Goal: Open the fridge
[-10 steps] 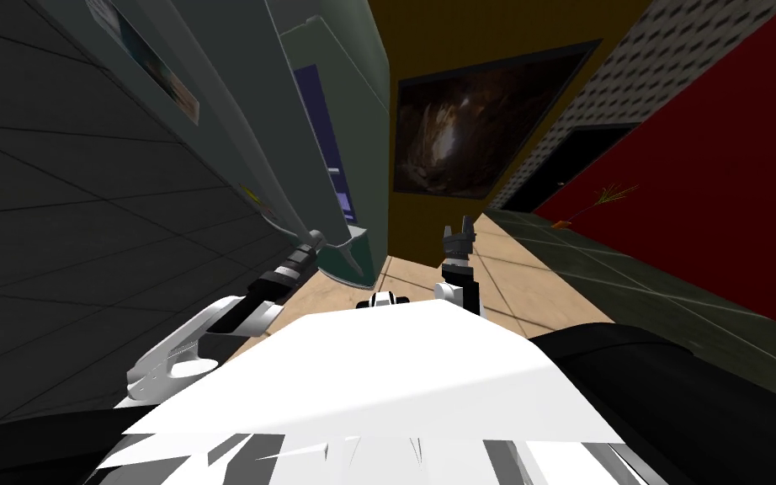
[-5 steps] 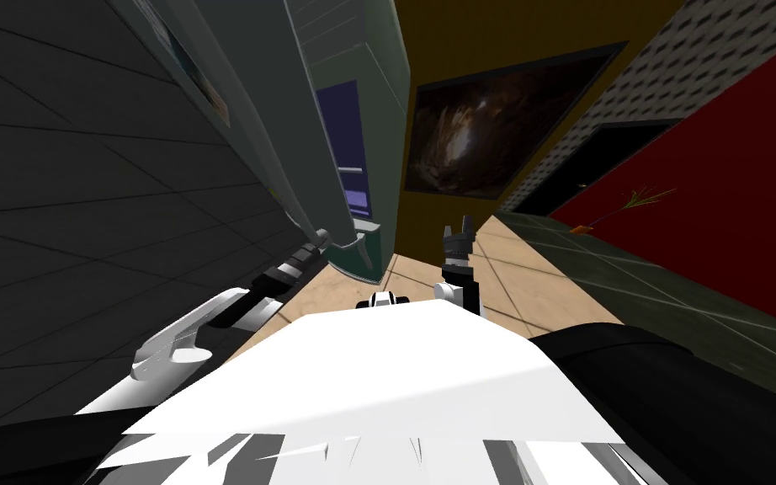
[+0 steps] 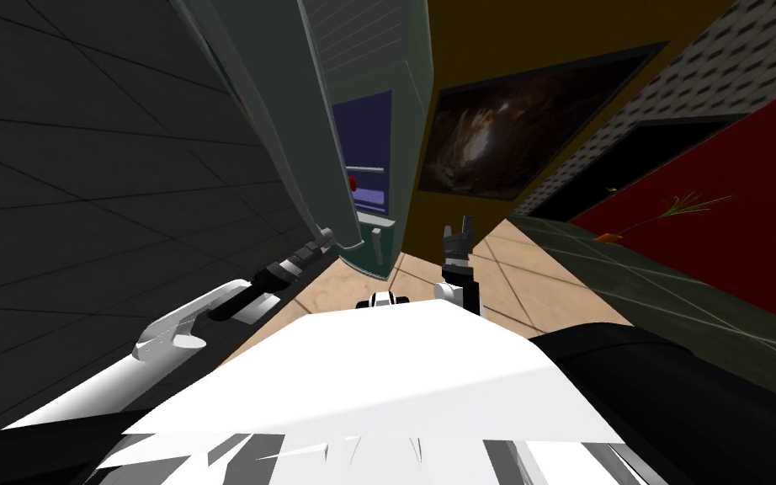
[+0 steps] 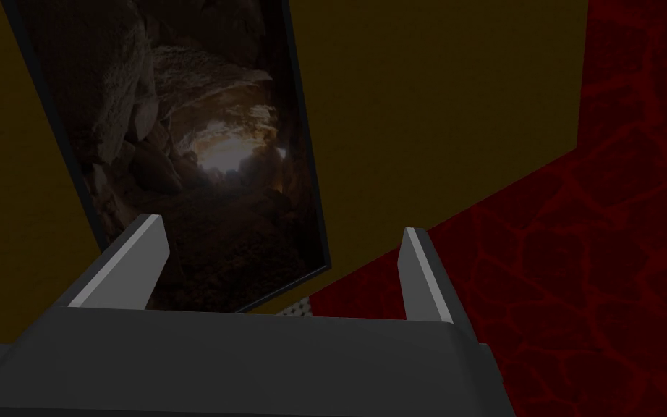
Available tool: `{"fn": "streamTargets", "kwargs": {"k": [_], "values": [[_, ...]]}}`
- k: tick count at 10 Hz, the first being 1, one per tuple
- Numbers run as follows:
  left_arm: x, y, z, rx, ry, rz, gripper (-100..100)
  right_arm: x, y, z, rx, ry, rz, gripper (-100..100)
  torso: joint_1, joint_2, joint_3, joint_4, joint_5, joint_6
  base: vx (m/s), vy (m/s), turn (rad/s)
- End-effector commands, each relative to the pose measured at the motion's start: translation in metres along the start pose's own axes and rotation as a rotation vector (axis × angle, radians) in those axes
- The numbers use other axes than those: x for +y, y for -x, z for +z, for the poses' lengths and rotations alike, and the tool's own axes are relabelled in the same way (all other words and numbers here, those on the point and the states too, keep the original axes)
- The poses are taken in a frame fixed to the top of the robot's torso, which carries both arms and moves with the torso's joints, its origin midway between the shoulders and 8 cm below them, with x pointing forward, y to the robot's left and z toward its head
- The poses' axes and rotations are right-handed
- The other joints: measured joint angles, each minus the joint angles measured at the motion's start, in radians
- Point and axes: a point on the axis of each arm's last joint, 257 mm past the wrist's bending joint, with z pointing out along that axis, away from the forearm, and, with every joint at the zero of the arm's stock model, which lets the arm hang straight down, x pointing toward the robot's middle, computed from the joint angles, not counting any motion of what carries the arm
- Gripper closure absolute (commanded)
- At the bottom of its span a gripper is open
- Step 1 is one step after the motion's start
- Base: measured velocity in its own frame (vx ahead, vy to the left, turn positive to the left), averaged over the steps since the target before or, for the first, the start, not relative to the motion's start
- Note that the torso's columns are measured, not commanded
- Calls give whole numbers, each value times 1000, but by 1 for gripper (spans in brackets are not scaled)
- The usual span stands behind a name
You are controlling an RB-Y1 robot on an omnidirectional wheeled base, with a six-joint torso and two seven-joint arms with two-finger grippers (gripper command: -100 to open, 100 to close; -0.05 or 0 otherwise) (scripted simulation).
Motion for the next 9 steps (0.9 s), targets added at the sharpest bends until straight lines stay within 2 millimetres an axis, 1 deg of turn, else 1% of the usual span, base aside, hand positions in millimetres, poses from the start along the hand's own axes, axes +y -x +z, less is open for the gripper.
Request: {"fn": "streamTargets", "kwargs": {"k": [1,2,3,4,5,6,8,9], "values": [[-7,0,4,62,-38,-3,100,0,0,0,0,0,0,0,-2,1,1,0,0,2,-83,158,147],[-12,-3,3,87,-55,13,100,0,0,0,0,0,0,0,-1,2,2,0,0,0,-61,147,79],[-5,-4,3,73,-34,3,100,0,0,0,0,0,0,0,-3,3,2,1,0,1,-18,65,9],[-13,-16,1,106,-55,5,100,0,0,0,0,0,0,0,-8,1,2,-1,-1,2,6,173,-37],[-21,-27,0,135,-75,8,100,0,0,0,0,0,0,0,-1,1,2,-1,0,2,-40,330,-77],[-21,-27,0,135,-75,8,100,0,0,0,0,0,0,0,9,5,4,1,4,0,-45,310,-38],[-36,-49,-5,194,-114,11,100,0,0,0,0,0,0,0,4,2,2,1,2,0,-19,342,-42],[-36,-49,-5,194,-114,11,100,0,0,0,0,0,0,0,0,1,1,0,1,2,25,270,-16]]}}
